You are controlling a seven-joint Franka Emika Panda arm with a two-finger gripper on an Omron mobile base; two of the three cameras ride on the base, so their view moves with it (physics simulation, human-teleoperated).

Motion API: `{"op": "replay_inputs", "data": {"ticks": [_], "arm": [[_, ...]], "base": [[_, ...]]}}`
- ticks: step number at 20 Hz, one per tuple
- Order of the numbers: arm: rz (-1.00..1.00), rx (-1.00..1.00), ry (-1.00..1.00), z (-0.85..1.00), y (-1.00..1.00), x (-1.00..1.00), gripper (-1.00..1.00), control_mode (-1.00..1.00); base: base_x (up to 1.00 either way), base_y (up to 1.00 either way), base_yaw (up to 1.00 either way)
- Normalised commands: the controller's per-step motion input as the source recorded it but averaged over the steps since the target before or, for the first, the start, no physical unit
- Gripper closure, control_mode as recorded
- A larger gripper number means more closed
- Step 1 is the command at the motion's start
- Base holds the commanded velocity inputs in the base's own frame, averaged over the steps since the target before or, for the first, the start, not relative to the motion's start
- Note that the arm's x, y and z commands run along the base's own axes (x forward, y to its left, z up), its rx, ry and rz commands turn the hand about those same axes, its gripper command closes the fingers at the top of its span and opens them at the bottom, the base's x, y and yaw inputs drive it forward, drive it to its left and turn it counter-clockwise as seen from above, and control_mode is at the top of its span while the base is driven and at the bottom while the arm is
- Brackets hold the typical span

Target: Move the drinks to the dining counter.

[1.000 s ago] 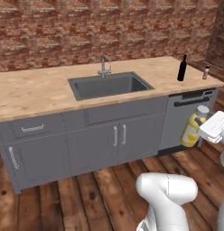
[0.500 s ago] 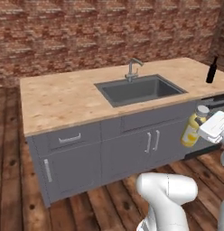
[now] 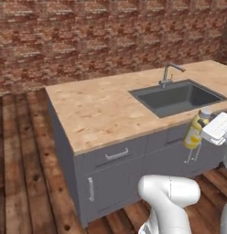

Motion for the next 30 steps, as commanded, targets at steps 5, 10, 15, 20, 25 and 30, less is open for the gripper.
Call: {"op": "replay_inputs", "data": {"ticks": [5, 10, 15, 20, 25, 30], "arm": [[0.00, 0.00, 0.00, 0.00, 0.00, 0.00, 1.00, 1.00], [0.00, 0.00, 0.00, 0.00, 0.00, 0.00, 1.00, 1.00], [0.00, 0.00, 0.00, 0.00, 0.00, 0.00, 1.00, 1.00], [0.00, 0.00, 0.00, 0.00, 0.00, 0.00, 1.00, 1.00], [0.00, 0.00, 0.00, 0.00, 0.00, 0.00, 1.00, 1.00], [0.00, 0.00, 0.00, 0.00, 0.00, 0.00, 1.00, 1.00]], "base": [[0.75, 0.54, -0.04], [0.69, 0.05, 0.00], [0.58, 0.01, 0.00], [0.38, 0.26, 0.00], [0.58, 0.25, 0.00], [0.82, 0.09, 0.14]]}}
